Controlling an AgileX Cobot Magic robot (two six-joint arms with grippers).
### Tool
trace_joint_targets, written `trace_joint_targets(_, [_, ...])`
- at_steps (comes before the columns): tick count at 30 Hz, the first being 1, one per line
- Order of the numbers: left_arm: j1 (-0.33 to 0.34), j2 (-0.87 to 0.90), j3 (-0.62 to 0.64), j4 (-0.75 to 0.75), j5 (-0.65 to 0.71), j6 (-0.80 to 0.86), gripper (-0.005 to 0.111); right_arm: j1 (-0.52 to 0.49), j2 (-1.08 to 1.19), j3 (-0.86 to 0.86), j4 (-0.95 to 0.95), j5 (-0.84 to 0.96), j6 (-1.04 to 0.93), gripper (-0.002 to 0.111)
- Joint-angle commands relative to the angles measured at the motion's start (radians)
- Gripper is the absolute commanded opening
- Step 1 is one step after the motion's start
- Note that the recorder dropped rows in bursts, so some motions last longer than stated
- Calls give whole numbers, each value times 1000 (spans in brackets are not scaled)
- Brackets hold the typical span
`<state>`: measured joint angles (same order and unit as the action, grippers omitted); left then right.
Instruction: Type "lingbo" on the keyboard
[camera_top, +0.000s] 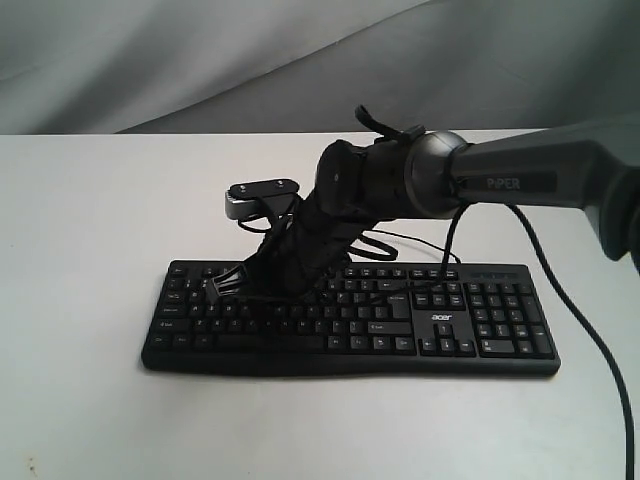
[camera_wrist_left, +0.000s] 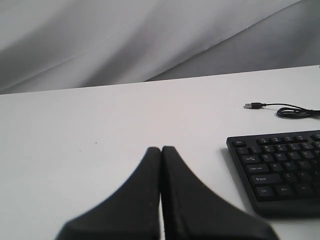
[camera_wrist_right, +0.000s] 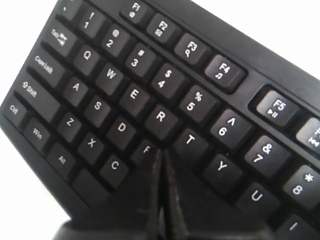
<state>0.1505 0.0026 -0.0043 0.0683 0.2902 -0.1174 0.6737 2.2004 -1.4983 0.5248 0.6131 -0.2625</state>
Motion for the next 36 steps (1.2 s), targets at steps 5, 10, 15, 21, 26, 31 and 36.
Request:
trace_joint_targets(5, [2,-3,4,-8,-5,-4,1,3,-25,-5,-8,16,2,0])
trace_joint_targets(10, [2,-3,4,-8,-5,-4,1,3,-71,-5,-31,33,2,0])
trace_joint_targets(15, [2,-3,4,-8,-5,-4,1,3,-87,-4,-37,83,11,0])
trace_joint_targets(21, [2,-3,4,-8,-5,-4,1,3,-89,43,-80,75,70,0])
trace_joint_targets(26, [2,-3,4,-8,-5,-4,1,4,-89,50,-68,58,53,0])
trace_joint_targets(31, [2,-3,4,-8,-5,-4,1,4,-87,50,-35,49,17,0])
trace_joint_targets(36, [2,-3,4,-8,-5,-4,1,4,-87,50,-15,45,-3,0])
